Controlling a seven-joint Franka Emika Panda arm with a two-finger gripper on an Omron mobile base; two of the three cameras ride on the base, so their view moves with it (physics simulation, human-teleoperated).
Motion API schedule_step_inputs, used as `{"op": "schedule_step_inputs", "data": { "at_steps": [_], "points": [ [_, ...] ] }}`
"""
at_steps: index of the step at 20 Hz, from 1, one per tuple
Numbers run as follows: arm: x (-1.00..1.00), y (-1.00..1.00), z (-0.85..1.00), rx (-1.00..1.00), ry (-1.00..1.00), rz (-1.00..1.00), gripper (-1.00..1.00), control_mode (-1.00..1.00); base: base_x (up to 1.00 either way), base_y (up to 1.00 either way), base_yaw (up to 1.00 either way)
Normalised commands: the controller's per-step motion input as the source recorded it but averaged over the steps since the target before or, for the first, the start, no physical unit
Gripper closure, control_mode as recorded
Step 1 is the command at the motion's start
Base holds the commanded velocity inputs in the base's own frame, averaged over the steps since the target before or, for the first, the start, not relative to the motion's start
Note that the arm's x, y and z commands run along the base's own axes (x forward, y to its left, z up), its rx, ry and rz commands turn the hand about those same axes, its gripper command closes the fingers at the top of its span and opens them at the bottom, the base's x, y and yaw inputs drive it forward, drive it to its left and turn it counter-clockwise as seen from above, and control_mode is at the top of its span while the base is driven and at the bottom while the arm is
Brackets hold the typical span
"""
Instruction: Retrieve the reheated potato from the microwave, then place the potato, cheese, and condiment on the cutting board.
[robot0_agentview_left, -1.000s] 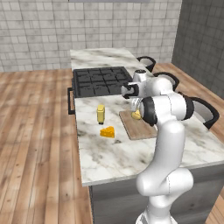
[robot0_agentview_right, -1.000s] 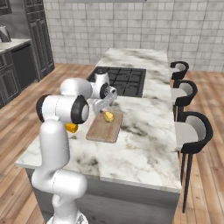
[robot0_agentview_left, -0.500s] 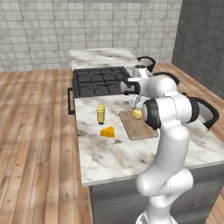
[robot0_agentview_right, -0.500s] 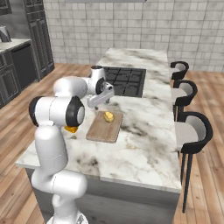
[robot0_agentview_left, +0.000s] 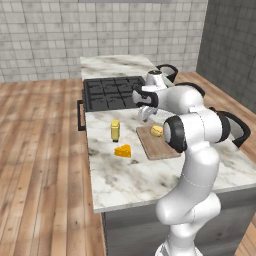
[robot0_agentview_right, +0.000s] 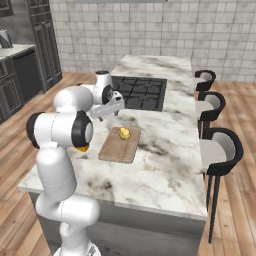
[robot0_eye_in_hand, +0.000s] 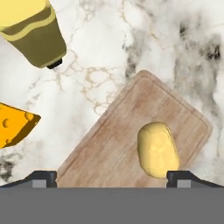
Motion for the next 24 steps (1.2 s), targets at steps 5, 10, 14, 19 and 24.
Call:
{"op": "schedule_step_inputs", "data": {
  "at_steps": [5, 10, 14, 19, 24],
  "points": [
    [-0.16, 0.38, 0.09, 0.13, 0.00, -0.41, -1.00, -1.00, 0.00, 0.00, 0.00],
    [-0.09, 0.41, 0.06, 0.13, 0.00, -0.43, -1.00, -1.00, 0.00, 0.00, 0.00],
    [0.02, 0.50, 0.07, 0.03, 0.00, -0.40, -1.00, -1.00, 0.00, 0.00, 0.00],
    [0.06, 0.46, 0.07, 0.00, 0.00, -0.30, -1.00, -1.00, 0.00, 0.00, 0.00],
    [0.09, 0.40, 0.03, 0.00, 0.00, -0.17, -1.00, -1.00, 0.00, 0.00, 0.00]
  ]
}}
